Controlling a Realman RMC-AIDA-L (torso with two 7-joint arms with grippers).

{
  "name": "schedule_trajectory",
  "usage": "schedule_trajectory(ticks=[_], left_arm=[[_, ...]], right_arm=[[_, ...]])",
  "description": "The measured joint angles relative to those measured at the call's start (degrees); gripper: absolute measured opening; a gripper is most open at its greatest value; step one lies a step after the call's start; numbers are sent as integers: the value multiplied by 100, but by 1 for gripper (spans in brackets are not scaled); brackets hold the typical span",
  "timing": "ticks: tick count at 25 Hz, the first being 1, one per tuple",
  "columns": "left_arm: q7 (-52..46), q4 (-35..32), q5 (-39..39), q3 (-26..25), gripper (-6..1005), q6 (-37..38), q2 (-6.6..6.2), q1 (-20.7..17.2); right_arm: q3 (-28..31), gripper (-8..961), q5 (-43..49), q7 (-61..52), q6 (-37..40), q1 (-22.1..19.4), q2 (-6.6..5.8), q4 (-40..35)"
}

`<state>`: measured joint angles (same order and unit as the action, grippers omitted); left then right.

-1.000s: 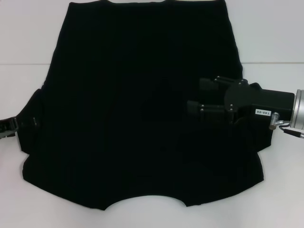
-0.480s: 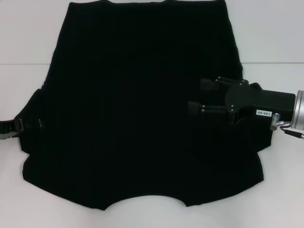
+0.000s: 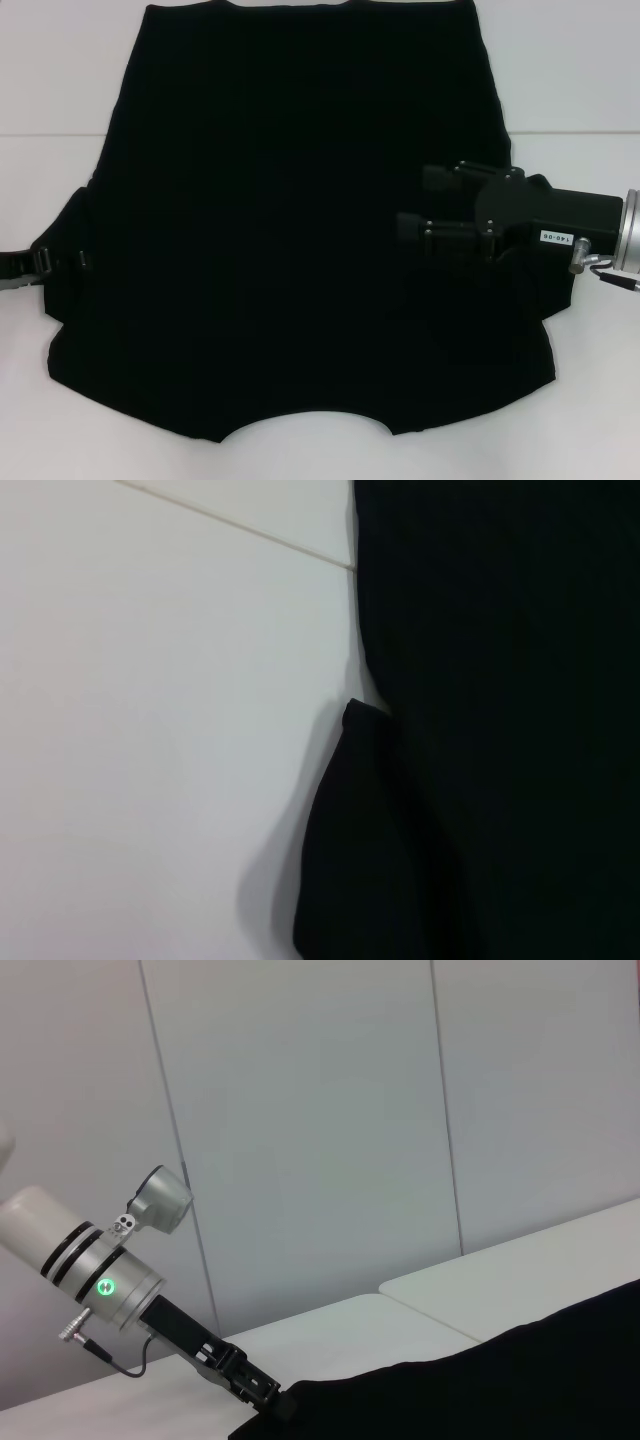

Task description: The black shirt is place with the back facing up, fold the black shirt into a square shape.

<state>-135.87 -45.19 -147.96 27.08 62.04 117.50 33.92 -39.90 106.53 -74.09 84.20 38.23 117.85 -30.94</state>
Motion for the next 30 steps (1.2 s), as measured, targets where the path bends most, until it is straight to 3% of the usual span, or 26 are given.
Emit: schedule_trajectory(ticks=[4, 10, 20, 26, 30], left_arm=[[16, 0, -37, 14, 798, -43, 0, 3], [20, 1, -59, 12, 607, -64, 0, 11], [57, 26, -89, 8, 125, -90, 0, 9], [77, 39, -132, 8, -2, -98, 0, 8], [83, 4, -133, -13, -2, -133, 0, 2]], right_arm=[[3, 884, 0, 0, 0, 0, 0, 0], [30, 884, -9, 9, 0, 0, 0, 0], [54, 883, -10, 27, 0, -22, 8, 0], [59, 883, -10, 22, 13, -26, 9, 0], [62, 883, -9, 18, 5, -26, 9, 1]])
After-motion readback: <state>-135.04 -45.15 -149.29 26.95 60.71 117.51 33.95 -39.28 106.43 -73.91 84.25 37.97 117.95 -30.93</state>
